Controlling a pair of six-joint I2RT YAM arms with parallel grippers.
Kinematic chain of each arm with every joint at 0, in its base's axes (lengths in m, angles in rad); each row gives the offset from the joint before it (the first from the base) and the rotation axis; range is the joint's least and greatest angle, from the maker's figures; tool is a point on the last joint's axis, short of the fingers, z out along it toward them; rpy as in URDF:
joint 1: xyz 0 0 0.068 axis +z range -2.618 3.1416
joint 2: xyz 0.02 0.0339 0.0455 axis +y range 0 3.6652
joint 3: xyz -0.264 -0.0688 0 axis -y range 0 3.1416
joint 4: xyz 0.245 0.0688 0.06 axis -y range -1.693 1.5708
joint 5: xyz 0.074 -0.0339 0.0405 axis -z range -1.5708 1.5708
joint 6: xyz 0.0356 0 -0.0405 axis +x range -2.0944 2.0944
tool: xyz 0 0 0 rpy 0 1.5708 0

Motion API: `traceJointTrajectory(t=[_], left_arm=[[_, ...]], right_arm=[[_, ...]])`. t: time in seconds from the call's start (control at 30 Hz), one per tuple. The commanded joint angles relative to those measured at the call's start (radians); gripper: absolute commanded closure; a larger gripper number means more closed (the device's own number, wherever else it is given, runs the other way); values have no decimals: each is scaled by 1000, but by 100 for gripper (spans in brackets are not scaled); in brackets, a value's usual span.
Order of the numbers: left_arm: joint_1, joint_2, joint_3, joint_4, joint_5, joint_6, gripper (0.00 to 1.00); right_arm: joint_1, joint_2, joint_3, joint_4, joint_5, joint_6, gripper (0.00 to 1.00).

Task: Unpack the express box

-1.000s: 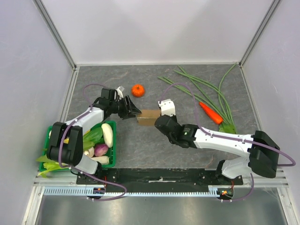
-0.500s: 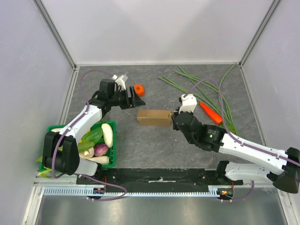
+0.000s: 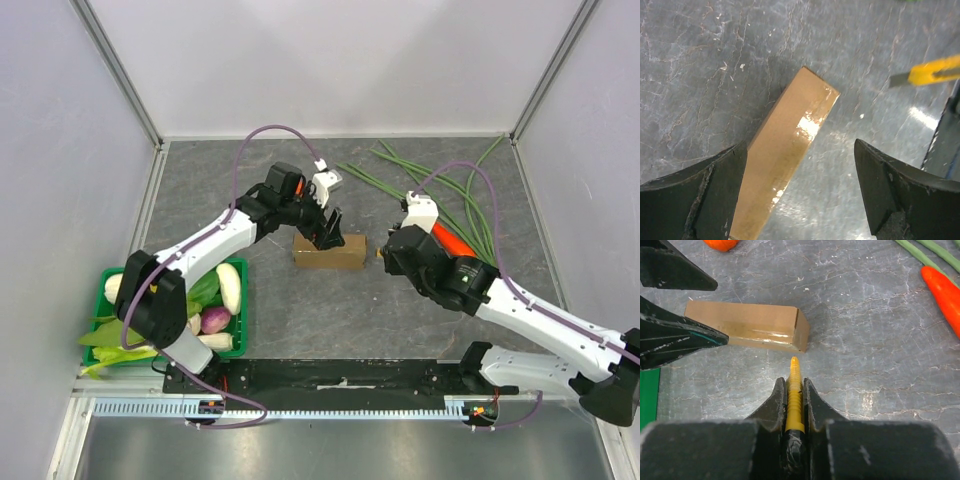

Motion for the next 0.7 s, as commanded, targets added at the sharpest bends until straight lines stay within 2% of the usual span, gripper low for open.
traceJointTrajectory(t=[0.0,0.23,0.4,0.67], left_arm=[[-14,40,63,-41,55,269,8],[-31,178,177,-105,52,352,8],[-58,271,252,-210,27,398,8],[-69,279,235,-227,98,364,9]], right_arm=[[-31,-40,34,-45,-33,4,100],[-83,-45,34,-61,-73,-36,100],[-138,-34,32,-59,-118,-56,100],[-201,-48,26,-53,-173,-68,100]])
